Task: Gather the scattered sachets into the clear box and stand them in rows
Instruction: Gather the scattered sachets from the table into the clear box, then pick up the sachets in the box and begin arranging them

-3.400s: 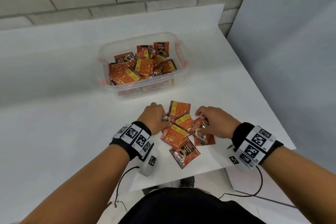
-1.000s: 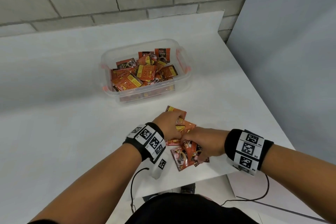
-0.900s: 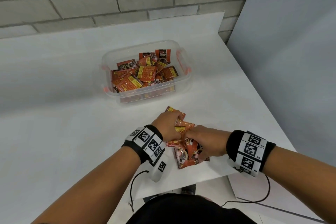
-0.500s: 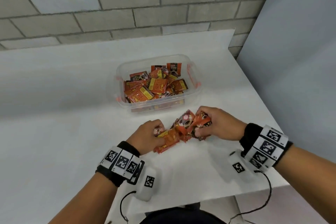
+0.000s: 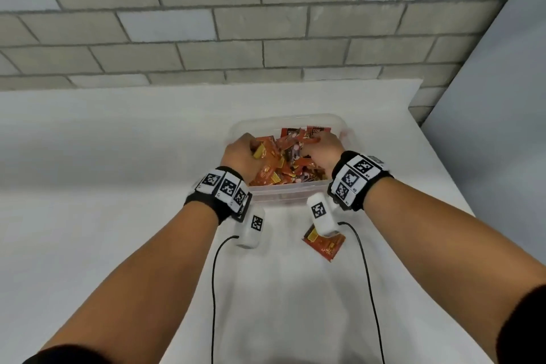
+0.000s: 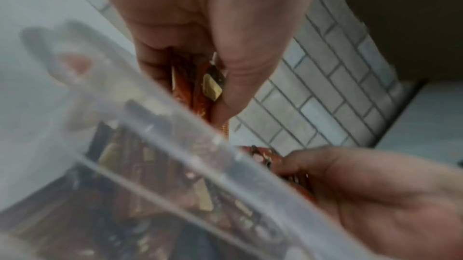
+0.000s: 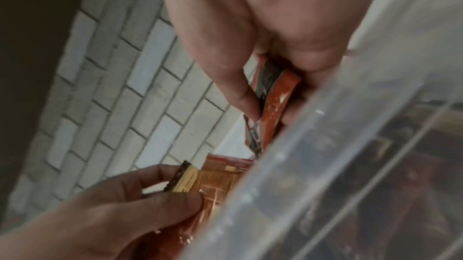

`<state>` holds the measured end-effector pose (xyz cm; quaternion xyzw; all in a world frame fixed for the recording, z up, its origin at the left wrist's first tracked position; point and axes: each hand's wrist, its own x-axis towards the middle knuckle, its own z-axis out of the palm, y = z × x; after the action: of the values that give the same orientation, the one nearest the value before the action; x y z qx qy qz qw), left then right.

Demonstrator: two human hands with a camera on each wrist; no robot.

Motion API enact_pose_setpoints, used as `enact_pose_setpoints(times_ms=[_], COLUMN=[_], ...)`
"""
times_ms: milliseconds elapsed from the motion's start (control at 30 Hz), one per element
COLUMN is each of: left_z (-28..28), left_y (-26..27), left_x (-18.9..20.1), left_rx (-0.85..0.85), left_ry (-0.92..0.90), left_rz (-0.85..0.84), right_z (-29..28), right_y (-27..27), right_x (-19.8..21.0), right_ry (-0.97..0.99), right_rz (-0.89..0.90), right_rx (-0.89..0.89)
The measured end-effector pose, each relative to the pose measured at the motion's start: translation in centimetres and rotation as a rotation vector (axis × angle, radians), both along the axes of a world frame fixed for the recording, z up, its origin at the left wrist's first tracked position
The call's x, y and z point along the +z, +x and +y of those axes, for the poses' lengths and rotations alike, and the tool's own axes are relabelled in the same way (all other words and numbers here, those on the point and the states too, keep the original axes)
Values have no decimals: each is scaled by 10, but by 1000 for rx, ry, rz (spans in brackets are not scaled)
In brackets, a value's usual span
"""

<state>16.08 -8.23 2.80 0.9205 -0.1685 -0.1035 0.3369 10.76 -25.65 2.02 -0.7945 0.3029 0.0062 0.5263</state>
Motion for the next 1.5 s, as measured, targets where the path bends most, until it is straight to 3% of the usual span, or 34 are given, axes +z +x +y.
enact_pose_setpoints(times_ms=[67,167,233,367,433,500,567,633,733,867,1000,1067,1133,1233,1367,1500], left_z=[-3,-2,1,12,20,30,37,40,41,44,50,56,62,72,82,87], left_y=[-2,-3,-2,0,5,11,12,10,7,0,-15,-24,-36,-59,-84,-96], left_x=[-10,-19,-22,-24,-28,-32,-33,-34,-35,-37,-41,-46,-50,-55,-55,-52], left_rx=[-29,-43,-39,126,224,249,244,222,199,191,188,184,166,141,89,55], left_ry=[113,370,410,225,86,-68,-216,-275,-295,-320,-328,-328,-321,-319,-323,-312], left_rz=[-29,-203,-214,-114,13,175,286,303,277,308,322,320,319,326,338,345], right_z=[1,2,1,8,15,20,14,6,5,17,28,31,35,34,36,52], right_y=[3,2,1,-28,-61,-97,-121,-129,-129,-132,-149,-159,-161,-142,-112,-110], right_x=[-4,-5,-5,11,19,13,-8,-31,-50,-55,-37,-17,10,36,26,13], right_ry=[-108,-333,-418,-451,-395,-316,-397,-513,-515,-595,-421,-272,-113,-142,-36,-78], right_rz=[68,161,172,-89,-221,-129,166,420,480,487,437,322,103,-101,-84,-15], right_rx=[17,125,144,113,187,339,483,514,447,499,611,647,575,354,180,222])
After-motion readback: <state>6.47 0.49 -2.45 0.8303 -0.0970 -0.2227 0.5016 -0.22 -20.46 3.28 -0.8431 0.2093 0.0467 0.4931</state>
